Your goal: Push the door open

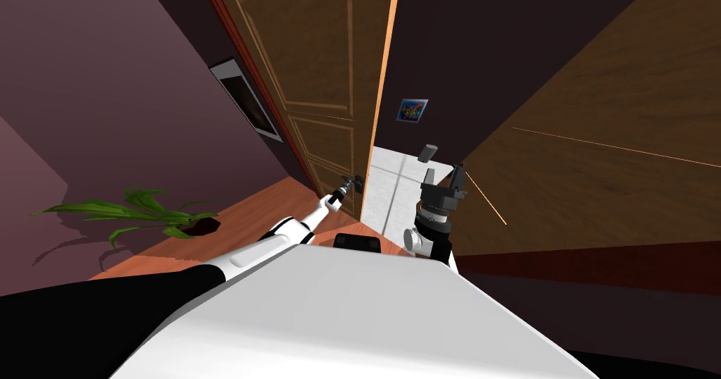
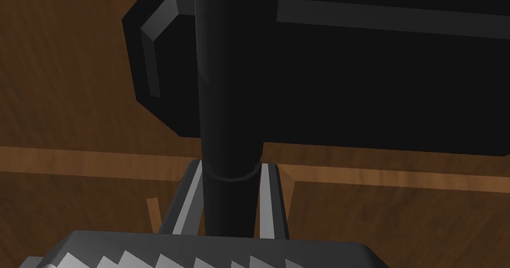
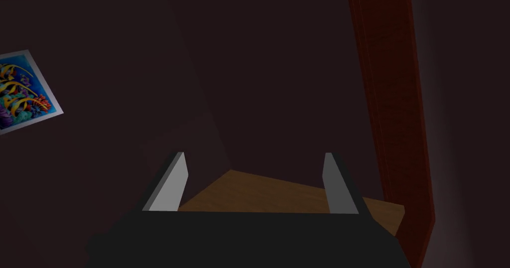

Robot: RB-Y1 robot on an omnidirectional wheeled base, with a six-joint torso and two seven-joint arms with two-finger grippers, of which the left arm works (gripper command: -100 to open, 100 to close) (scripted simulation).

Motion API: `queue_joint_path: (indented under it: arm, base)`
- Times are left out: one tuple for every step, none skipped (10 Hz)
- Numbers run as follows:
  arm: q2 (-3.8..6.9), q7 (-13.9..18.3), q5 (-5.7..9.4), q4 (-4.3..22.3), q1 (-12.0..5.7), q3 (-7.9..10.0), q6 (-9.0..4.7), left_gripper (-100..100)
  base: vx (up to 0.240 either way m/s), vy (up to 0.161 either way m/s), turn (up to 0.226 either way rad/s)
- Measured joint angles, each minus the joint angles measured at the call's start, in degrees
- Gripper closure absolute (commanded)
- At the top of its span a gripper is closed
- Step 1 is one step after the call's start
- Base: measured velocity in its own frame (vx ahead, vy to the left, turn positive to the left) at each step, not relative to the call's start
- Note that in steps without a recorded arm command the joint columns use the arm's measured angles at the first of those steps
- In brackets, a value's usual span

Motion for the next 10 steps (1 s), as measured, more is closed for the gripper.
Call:
queue_joint_path:
  arm:
    - [0.1,-0.19,0.11,-0.24,0.19,0.38,0.23,100]
    - [0.25,-0.45,0.23,-0.69,0.49,0.91,0.47,100]
    - [0.21,-0.75,0.33,-0.81,0.53,1.39,0.67,100]
    - [-0.11,-1.1,0.5,0.76,-0.15,2.0,0.0,100]
    - [0.05,-1.27,0.66,0.98,-0.21,2.53,-0.16,100]
    - [0.16,-1.66,0.83,0.19,0.09,3.29,0.35,100]
    - [-0.11,-2.28,1.03,1.24,-0.5,4.23,0.16,100]
    - [0.06,-2.6,1.23,1.55,-0.53,4.92,0.07,100]
    - [0.37,-2.8,1.44,1.65,-0.34,5.65,0.03,100]
    - [0.34,-3.2,1.64,2.66,-0.75,6.47,-0.44,100]
  base:
    - [0.13,-0.137,0.041]
    - [0.148,-0.101,0.033]
    - [0.186,-0.09,0.025]
    - [0.194,-0.139,0.038]
    - [0.163,-0.173,0.075]
    - [0.152,-0.158,0.067]
    - [0.168,-0.153,0.044]
    - [0.179,-0.181,0.062]
    - [0.138,-0.15,0.073]
    - [0.128,-0.149,0.061]
